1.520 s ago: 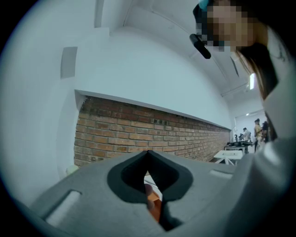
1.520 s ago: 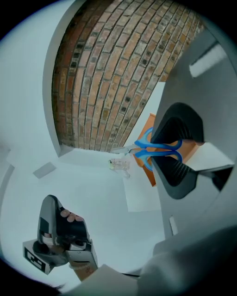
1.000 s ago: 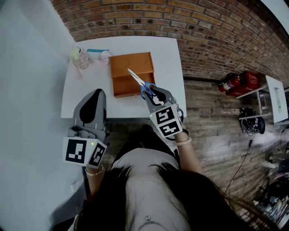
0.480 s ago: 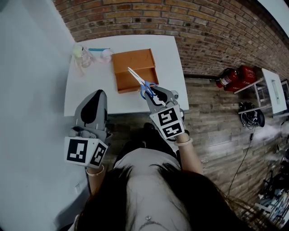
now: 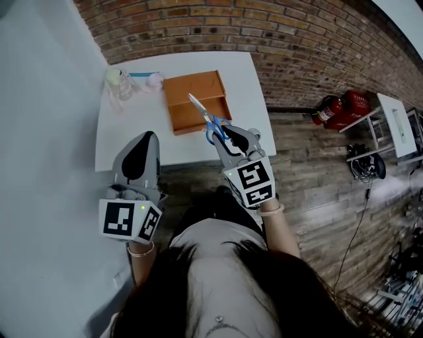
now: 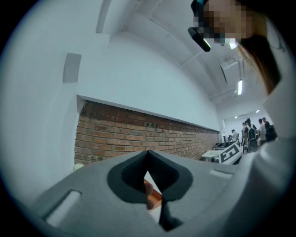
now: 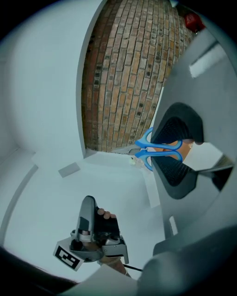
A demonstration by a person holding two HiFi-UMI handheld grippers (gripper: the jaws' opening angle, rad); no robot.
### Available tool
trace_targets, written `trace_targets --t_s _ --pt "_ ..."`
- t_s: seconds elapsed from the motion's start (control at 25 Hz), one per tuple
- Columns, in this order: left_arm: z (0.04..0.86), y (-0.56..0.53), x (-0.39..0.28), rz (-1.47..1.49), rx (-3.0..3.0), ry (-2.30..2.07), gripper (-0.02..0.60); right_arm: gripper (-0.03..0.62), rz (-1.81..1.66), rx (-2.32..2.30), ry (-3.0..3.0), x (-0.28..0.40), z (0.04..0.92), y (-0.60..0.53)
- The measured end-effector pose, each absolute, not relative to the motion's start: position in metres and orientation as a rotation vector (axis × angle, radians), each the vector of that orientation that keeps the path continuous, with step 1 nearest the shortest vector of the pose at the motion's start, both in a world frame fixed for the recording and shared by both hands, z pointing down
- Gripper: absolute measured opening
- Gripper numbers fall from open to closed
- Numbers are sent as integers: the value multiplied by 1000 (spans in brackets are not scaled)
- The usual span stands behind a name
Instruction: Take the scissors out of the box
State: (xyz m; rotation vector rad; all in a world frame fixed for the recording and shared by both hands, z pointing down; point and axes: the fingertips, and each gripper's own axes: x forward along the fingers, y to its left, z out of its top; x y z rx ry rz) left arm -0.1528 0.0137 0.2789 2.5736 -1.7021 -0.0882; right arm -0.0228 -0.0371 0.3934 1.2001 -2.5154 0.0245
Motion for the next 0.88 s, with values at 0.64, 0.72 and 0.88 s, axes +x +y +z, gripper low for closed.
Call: trace_targets --t_s 0.64,0.72,0.88 --pt "274 12 -137 -62 2570 -1784 0 95 -64 1184 -2673 -23 350 -33" --pt "271 9 -134 -67 2566 -1793 1 95 -75 1178 -2688 -21 344 -34" --pt "270 4 -126 -55 2565 -1811 2 95 -98 1180 -2726 -14 329 -36"
